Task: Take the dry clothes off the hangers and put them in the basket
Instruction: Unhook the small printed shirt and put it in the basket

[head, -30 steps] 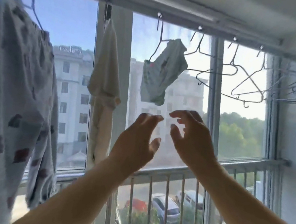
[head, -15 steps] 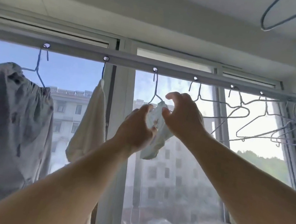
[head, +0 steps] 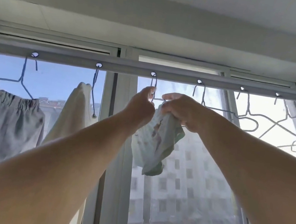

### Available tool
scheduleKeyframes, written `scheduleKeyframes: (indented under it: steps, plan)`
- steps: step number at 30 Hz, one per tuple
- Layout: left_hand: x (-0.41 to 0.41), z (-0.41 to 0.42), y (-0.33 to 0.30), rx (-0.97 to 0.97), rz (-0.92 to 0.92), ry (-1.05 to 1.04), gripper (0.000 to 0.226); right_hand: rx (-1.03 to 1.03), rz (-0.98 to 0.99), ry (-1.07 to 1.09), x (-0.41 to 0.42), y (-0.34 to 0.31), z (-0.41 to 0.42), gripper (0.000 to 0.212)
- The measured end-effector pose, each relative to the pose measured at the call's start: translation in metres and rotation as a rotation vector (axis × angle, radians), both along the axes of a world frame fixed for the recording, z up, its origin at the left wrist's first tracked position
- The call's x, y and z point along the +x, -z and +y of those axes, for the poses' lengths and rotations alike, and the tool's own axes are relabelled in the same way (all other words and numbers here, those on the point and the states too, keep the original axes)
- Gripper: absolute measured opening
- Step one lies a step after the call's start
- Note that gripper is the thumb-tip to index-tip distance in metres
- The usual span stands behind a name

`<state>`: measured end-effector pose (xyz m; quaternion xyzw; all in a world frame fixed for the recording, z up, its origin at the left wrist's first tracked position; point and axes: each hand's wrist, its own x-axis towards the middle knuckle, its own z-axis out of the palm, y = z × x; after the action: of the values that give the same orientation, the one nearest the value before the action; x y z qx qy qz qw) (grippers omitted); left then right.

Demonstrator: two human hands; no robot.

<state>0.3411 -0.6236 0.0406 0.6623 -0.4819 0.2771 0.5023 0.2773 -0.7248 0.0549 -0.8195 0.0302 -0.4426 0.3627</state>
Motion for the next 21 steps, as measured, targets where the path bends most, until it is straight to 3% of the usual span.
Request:
scheduleKeyframes:
  steps: [4,8,13,16,21]
  plan:
    - [0.007,-0.016,-0.011,0.076,-0.118,-0.032,0.063,0.099,-0.058,-0.152,0.012,0.014,-0.014,0.032]
    - [0.013,-0.028,-0.014,0.232,-0.202,-0.157,0.050,0.244,-0.085,-0.272,0.012,0.026,-0.034,0.040]
    - [0.010,-0.039,-0.013,0.228,-0.283,-0.173,0.052,0.321,-0.100,-0.457,-0.003,0.038,-0.056,0.038]
    - [0.009,-0.045,-0.011,0.212,-0.294,-0.149,0.056,0.124,-0.220,-0.179,-0.011,0.045,-0.057,0.015]
    - [0.005,-0.054,-0.006,0.204,-0.327,-0.101,0.057,-0.405,-0.489,0.389,-0.008,0.057,-0.061,0.028]
